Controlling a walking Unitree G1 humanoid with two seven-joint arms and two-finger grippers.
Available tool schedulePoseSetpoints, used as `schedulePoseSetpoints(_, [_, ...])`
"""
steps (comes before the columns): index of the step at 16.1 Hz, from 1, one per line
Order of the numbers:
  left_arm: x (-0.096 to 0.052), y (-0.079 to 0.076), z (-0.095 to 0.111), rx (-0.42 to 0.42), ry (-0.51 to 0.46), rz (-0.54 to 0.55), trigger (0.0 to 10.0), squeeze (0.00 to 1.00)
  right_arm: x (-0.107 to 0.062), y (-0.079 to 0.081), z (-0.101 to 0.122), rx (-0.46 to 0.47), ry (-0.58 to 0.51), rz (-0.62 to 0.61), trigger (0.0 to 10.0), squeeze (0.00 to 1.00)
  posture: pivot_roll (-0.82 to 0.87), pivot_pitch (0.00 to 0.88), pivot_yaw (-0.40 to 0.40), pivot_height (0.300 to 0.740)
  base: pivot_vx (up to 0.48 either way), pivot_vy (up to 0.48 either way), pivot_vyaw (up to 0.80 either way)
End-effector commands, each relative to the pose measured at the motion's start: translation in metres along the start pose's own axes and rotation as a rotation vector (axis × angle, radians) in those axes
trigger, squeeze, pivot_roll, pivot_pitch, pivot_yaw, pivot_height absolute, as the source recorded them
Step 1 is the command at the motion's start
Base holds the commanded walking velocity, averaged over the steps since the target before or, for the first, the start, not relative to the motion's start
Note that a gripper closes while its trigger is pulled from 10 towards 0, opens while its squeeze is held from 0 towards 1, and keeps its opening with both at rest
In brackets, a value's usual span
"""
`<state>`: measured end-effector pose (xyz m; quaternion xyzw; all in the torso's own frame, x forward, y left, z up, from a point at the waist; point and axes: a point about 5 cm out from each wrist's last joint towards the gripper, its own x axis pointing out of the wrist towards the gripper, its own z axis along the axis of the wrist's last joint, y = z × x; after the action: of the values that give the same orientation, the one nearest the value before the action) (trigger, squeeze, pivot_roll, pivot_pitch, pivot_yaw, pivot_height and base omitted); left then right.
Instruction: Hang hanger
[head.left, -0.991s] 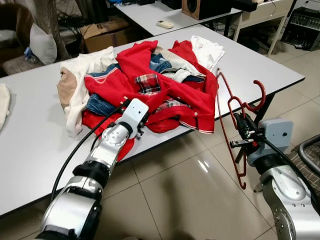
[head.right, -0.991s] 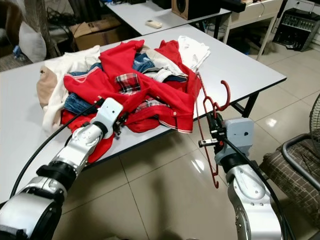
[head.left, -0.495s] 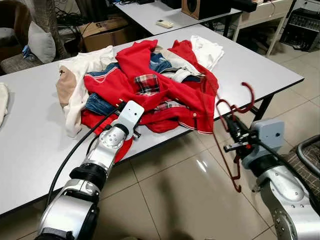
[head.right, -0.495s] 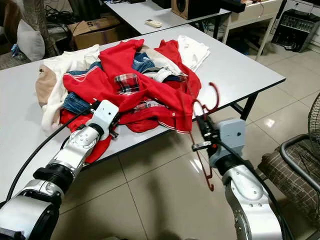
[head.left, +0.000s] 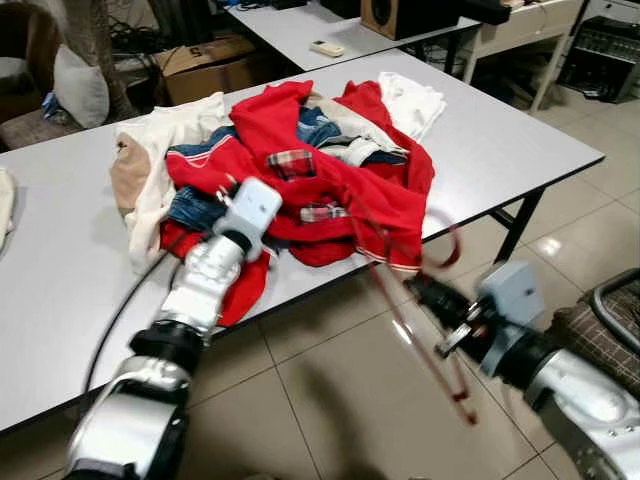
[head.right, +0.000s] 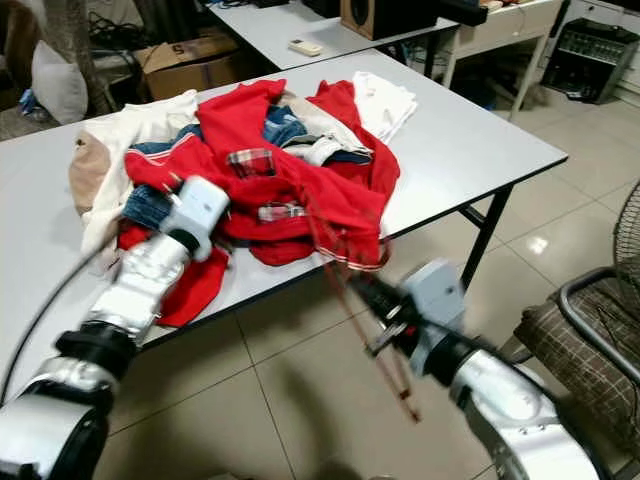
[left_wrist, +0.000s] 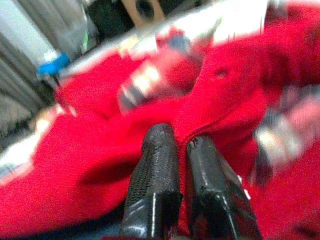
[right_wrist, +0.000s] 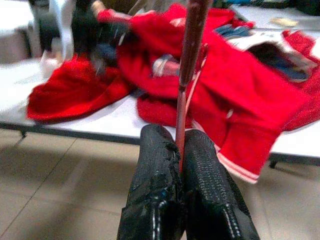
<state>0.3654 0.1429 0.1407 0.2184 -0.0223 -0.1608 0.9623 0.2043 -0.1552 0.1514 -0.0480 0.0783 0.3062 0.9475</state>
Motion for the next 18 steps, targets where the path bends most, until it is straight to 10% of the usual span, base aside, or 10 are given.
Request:
schedulePoseSetpoints(1, [-0.003, 0.009, 0.009, -0.008, -0.05, 0.013, 0.0, 0.0, 0.002, 0.004, 0.003, -0.008, -0.001, 0.014, 10.0, 0.0, -0.23, 0.0, 0.097, 0.74, 0.0, 0.0, 0.0])
schedulePoseSetpoints(8, [-0.011, 0.016, 0.044, -0.062, -0.173, -0.029, 0.0, 0.0, 0.012, 0.006, 0.008, -0.184, 0.032, 0.016, 10.0, 0.0, -0.2, 0.0, 0.112, 0.74, 0.0, 0.0, 0.0])
schedulePoseSetpoints(11, [-0.011, 0.012, 0.043, -0.066, -0.143, -0.062, 0.0, 0.0, 0.004, -0.04, 0.026, -0.285, -0.06, -0.344, 10.0, 0.0, -0.21, 0.0, 0.121, 0.74, 0.0, 0.0, 0.0])
schedulePoseSetpoints(18, [-0.008, 0.012, 0.035, -0.06, -0.063, -0.063, 0.0, 0.0, -0.023, 0.001, 0.037, -0.207, -0.064, 0.177, 10.0, 0.0, -0.22, 0.0, 0.124, 0.74, 0.0, 0.0, 0.0])
